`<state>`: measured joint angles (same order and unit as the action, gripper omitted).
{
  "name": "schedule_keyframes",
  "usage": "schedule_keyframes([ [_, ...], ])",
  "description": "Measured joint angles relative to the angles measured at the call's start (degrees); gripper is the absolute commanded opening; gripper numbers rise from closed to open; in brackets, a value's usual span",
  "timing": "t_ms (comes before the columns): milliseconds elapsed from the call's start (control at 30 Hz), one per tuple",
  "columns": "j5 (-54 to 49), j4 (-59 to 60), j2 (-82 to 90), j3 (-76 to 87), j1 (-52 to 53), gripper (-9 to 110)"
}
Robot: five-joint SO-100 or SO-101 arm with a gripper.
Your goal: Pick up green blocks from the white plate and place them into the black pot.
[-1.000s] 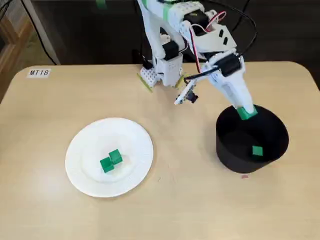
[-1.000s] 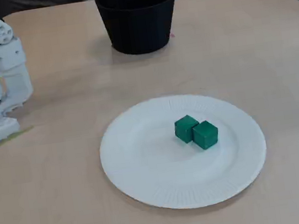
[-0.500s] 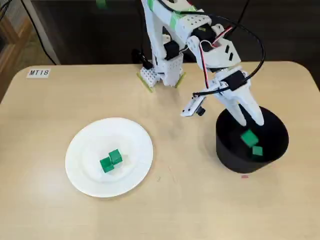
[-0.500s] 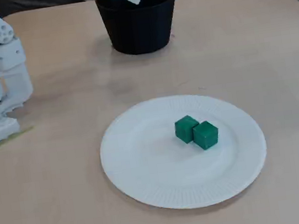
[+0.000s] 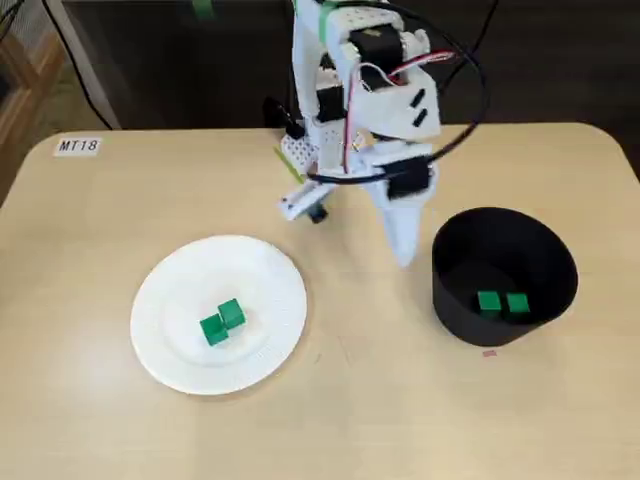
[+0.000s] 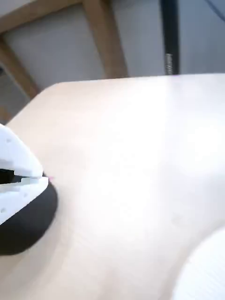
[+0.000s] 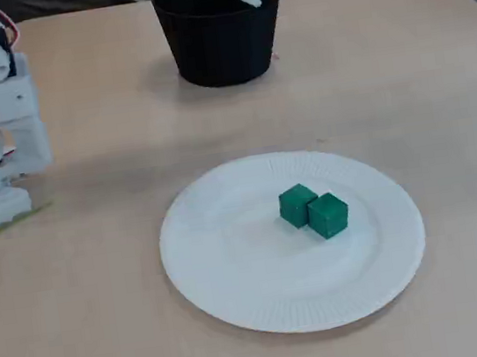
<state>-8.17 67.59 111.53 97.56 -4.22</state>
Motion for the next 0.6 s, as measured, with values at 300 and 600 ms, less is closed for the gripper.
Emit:
schedule_keyframes([
  [300,-17.2,14.2,-10.2,-6.2,22.0,-2],
  [600,-32.9,25.1,-31.1,-28.8,28.2,-2],
])
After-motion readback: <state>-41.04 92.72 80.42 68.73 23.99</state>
